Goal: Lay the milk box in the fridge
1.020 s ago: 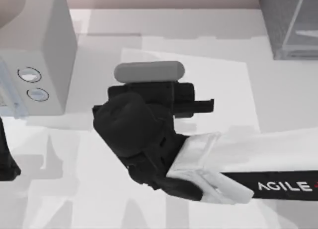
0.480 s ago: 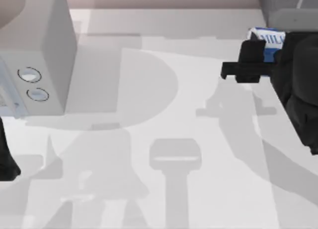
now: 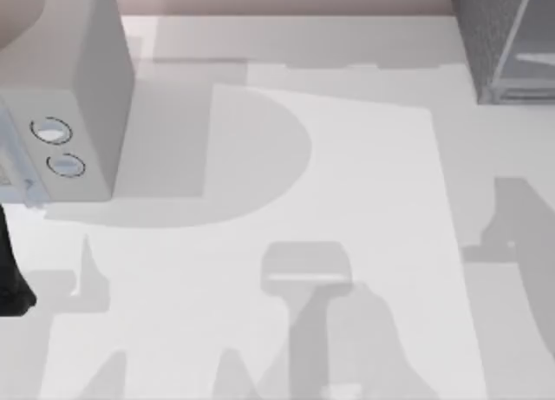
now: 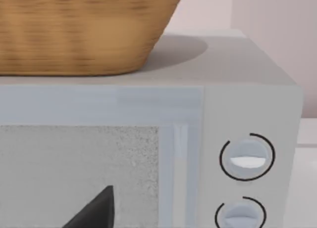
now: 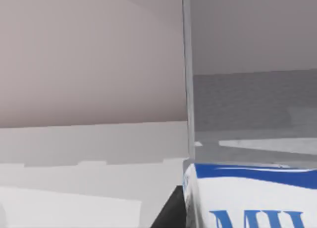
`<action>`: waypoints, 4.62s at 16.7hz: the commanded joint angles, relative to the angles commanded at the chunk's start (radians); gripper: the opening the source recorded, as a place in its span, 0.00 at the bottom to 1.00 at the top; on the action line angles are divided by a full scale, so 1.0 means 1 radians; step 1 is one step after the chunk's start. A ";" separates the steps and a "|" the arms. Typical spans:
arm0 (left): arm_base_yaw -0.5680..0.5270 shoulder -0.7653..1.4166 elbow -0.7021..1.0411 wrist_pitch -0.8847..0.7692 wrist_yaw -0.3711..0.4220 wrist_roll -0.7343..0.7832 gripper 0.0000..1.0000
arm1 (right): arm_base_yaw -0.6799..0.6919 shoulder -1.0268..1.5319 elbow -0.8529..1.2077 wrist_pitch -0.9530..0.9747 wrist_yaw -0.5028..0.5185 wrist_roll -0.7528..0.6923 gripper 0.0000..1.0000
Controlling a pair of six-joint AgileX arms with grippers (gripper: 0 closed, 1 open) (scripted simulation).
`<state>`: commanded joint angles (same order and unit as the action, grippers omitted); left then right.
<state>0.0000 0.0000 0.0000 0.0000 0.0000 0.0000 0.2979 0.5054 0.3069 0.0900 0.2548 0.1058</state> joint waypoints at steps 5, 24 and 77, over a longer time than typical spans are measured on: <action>0.000 0.000 0.000 0.000 0.000 0.000 1.00 | -0.207 -0.357 -0.212 -0.063 -0.180 -0.073 0.00; 0.000 0.000 0.000 0.000 0.000 0.000 1.00 | -0.358 -0.054 -0.102 0.164 -0.309 -0.118 0.00; 0.000 0.000 0.000 0.000 0.000 0.000 1.00 | -0.515 1.931 1.299 0.735 -0.450 -0.091 0.45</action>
<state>0.0000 0.0000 0.0000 0.0000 0.0000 0.0000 -0.2170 2.4365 1.6060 0.8249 -0.1951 0.0148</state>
